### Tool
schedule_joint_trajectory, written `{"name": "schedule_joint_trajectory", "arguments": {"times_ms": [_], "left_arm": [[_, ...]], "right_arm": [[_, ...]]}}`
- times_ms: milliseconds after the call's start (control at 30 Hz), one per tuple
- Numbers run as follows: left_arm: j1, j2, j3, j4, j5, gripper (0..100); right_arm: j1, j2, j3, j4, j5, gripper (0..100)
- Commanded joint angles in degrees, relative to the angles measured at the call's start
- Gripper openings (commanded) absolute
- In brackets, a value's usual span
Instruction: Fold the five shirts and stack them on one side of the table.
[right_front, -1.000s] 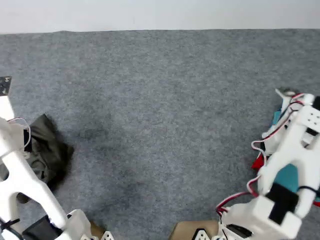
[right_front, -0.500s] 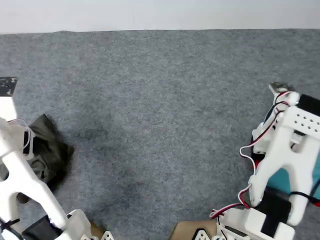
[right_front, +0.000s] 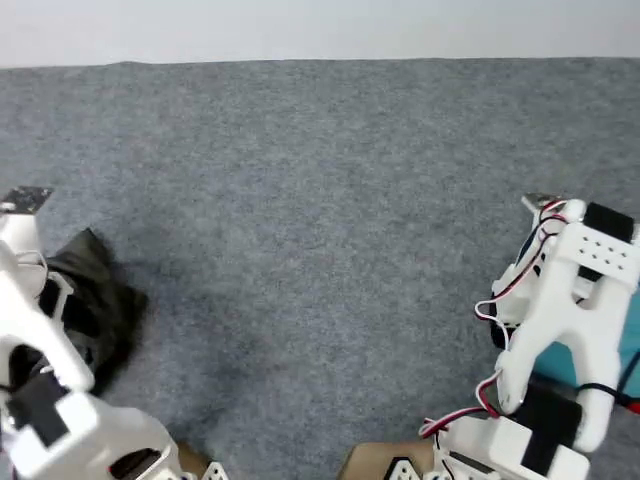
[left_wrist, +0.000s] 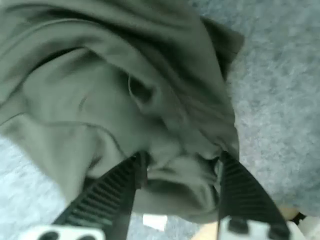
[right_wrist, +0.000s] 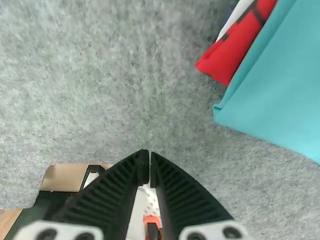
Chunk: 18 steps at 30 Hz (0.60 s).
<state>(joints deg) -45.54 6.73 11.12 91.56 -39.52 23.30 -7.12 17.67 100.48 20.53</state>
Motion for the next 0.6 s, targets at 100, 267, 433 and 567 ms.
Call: {"name": "schedule_joint_trajectory", "arguments": {"times_ms": [100, 267, 433, 567], "left_arm": [[5.2, 6.2, -3.7, 0.0, -0.5, 4], [11.4, 3.2, -9.8, 5.4, -0.1, 0], [19.1, -5.7, -20.9, 6.0, 9.8, 0], [28.7, -11.6, -31.1, 6.1, 18.7, 0]], "right_arm": [[-0.3, -3.0, 2.7, 2.4, -0.6, 0.9], [-0.3, -3.0, 2.8, 2.4, -0.6, 0.9], [-0.3, -3.0, 2.8, 2.4, -0.6, 0.9], [-0.3, -3.0, 2.8, 2.4, -0.6, 0.9]]}}
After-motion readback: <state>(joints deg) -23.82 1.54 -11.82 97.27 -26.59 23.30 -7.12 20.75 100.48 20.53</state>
